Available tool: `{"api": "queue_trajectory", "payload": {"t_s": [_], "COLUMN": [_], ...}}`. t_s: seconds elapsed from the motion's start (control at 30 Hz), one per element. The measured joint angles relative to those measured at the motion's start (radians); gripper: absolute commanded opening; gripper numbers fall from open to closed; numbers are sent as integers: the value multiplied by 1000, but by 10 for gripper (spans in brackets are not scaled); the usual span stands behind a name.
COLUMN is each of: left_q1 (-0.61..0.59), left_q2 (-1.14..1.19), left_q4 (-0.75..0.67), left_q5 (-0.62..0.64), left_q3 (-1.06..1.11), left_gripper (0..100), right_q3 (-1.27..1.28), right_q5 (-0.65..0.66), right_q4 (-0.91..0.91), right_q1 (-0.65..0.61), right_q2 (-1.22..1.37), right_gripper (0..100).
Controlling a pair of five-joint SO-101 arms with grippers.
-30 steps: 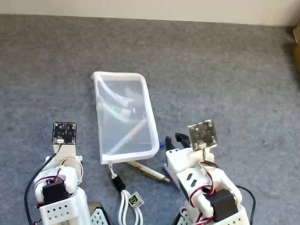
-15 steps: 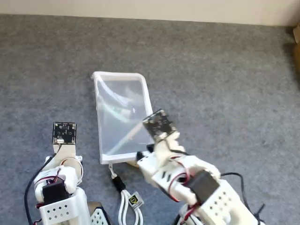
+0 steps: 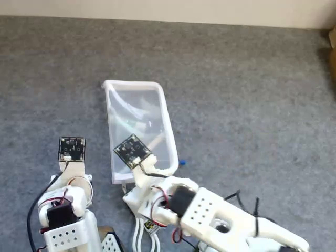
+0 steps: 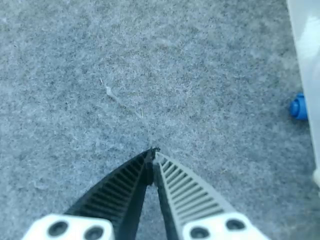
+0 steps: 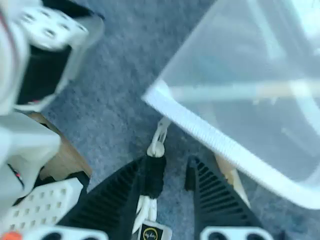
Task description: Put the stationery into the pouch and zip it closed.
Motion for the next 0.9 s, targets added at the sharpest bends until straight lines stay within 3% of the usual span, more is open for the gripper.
{"api": "queue_trajectory", "payload": {"t_s": [0.3,0.9], "left_q1": [0,0], "left_q2": [0,0], "left_q4": [0,0], "left_q5": [0,0], "left_q3": [0,0], "left_gripper": [8,8], "right_q3": [0,-34], "right_q5": [-48,-48], "right_q4": [-35,-146], "right_q1": [-77,-87], "right_q2": [213,390], "right_gripper": [189,187]}}
